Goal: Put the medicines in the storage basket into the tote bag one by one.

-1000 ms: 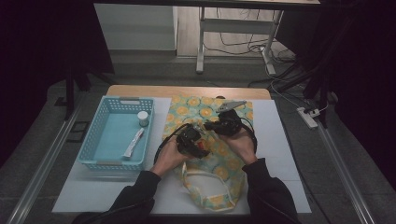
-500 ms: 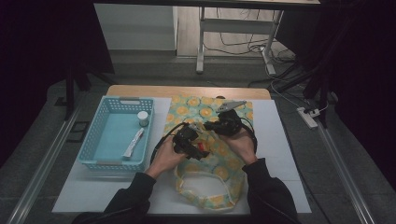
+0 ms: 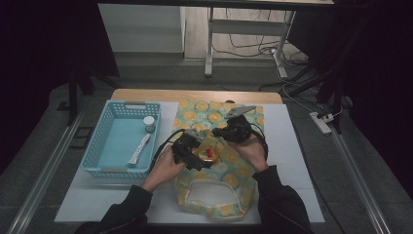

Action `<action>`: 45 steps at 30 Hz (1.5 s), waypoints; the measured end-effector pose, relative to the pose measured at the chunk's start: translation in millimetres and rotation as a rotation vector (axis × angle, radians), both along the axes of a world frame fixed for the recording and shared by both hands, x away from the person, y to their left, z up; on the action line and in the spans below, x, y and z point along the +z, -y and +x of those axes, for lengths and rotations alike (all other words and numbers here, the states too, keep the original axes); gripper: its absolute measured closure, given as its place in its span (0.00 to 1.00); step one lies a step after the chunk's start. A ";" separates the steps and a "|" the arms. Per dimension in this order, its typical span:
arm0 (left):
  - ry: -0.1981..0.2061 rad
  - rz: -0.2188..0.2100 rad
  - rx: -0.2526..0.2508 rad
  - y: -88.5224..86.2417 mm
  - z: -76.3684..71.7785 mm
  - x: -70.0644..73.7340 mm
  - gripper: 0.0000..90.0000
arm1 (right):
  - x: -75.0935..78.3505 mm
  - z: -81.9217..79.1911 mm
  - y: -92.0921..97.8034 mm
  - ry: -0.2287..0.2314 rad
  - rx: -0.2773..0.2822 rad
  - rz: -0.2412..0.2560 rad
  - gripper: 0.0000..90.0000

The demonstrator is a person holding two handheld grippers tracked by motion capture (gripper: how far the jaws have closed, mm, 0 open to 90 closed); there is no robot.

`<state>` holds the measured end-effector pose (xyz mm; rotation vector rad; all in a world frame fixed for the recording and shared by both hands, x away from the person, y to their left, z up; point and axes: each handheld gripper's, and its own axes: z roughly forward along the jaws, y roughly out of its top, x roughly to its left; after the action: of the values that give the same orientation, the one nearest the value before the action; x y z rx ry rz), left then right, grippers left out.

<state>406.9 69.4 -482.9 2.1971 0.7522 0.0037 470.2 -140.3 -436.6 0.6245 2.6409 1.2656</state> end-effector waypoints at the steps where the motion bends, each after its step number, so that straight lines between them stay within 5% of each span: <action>1: -0.002 -0.005 0.001 -3.3 -1.5 1.6 0.00 | 0.0 -0.1 0.1 0.000 0.000 0.000 1.00; 10: 0.006 -0.020 0.022 -26.7 -9.6 8.7 0.00 | -0.3 -0.4 -0.6 0.000 0.005 0.001 1.00; 13: -0.015 -0.058 0.021 -32.9 -11.2 13.5 0.00 | -0.6 -0.7 -0.9 -0.001 0.005 -0.001 1.00; 16: 0.008 -0.019 0.023 -35.5 -15.6 18.9 0.00 | -0.2 -0.9 -0.8 0.000 0.003 -0.002 1.00; 29: 0.014 -0.025 0.076 -70.4 -19.6 32.2 0.00 | 1.2 -1.5 0.2 0.002 -0.002 0.003 1.00; 37: 0.060 -0.014 0.179 -100.3 -21.6 40.6 0.00 | 2.3 -2.2 0.3 0.009 -0.001 0.004 1.00; 41: 0.095 0.026 0.226 -110.8 -22.3 42.6 0.00 | 2.0 -2.1 0.2 0.007 -0.002 0.001 1.00; 45: 0.092 0.035 0.268 -123.1 -21.1 42.1 0.00 | 2.4 -2.2 0.3 0.009 -0.001 0.003 1.00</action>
<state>385.8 192.6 -440.8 2.0975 0.9946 0.2531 468.0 -140.6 -434.2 0.6185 2.6312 1.2699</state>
